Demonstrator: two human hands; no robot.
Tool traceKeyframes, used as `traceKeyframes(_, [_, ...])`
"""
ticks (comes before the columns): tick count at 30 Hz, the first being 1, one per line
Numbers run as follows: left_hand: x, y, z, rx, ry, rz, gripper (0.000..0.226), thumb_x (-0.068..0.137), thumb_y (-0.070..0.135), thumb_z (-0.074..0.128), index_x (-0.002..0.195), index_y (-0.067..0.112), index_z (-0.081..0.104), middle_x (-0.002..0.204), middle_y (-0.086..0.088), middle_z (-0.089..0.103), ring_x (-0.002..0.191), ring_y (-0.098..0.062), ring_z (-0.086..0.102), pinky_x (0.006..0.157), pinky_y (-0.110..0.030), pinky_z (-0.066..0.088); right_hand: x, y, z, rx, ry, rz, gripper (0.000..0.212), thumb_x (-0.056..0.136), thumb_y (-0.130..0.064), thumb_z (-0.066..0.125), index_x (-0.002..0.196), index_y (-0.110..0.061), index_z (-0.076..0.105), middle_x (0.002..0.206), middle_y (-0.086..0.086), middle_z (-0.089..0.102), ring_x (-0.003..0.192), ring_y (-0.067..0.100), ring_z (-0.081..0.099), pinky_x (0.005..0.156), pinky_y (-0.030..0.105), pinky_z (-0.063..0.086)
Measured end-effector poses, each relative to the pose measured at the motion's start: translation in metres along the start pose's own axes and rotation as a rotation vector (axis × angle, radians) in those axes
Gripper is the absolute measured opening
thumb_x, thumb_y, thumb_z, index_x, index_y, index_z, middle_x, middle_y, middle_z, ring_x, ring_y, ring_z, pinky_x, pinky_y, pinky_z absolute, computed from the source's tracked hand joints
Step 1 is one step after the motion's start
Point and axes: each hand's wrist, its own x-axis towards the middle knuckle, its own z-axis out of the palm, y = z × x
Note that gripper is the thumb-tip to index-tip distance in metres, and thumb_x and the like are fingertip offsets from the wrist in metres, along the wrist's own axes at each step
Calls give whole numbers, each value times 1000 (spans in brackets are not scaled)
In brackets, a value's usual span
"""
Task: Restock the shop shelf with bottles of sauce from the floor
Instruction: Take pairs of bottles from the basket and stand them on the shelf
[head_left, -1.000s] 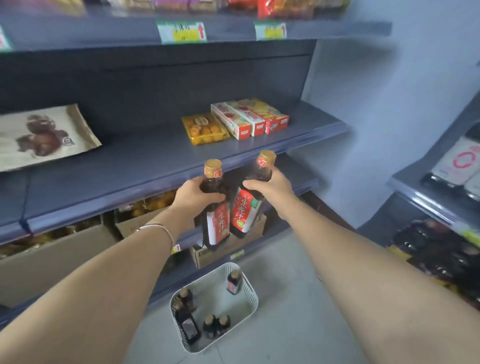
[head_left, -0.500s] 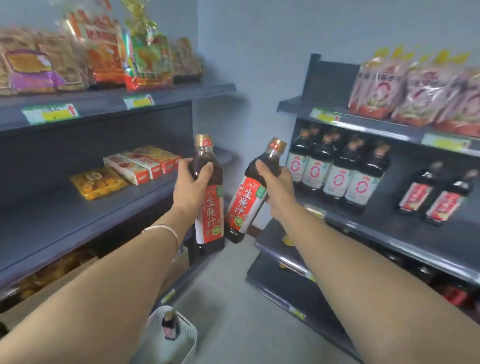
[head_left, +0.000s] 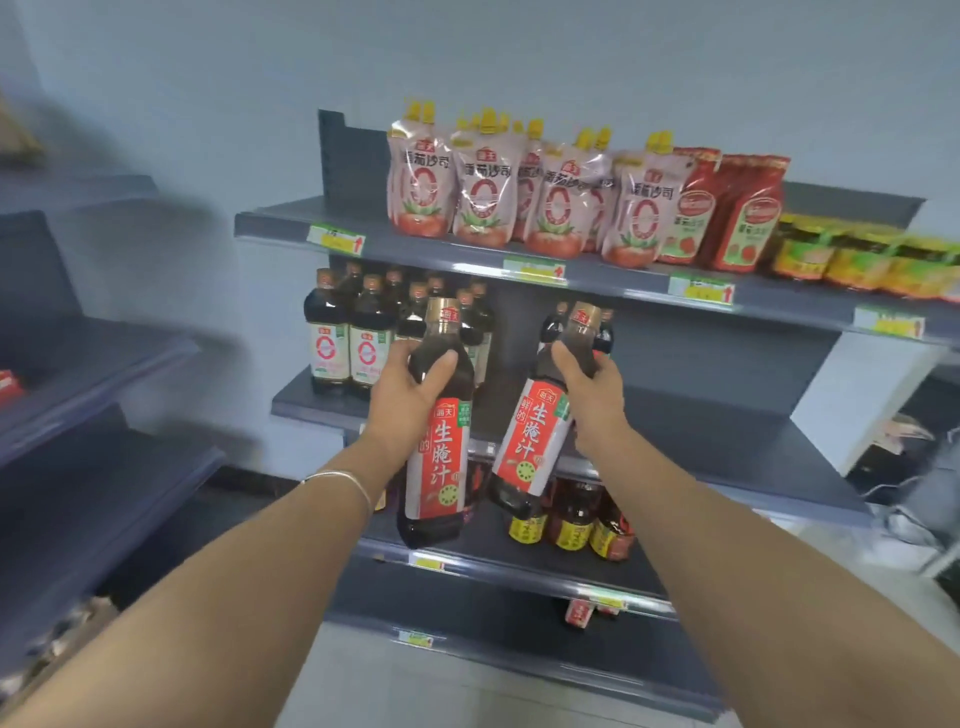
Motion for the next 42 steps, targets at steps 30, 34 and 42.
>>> traceKeyframes(30, [211,-117,190,60,-263,-51,30,81,32,67,106,19,57,97,-4,68,90,-25,68,87,-49,54,275,111,-52,-36,-57,-7,32,85,-12,68,108,-19,48,92,-5,60,98,28,62,92,46,52])
traceKeyframes(34, [227,-133,208,63,-245,-54,33,81,30,67,108,14,57,94,-2,67,92,-25,67,88,-49,54,308,126,-55,-32,-82,29,40,84,-14,69,119,-14,50,106,3,62,105,32,63,93,49,52])
traceKeyframes(42, [262,-155,245,25,-189,-27,36,81,24,69,112,8,58,97,-2,66,82,-7,63,75,-13,52,358,144,-62,22,-233,58,45,85,-13,68,126,-14,51,114,2,64,103,26,63,98,51,48])
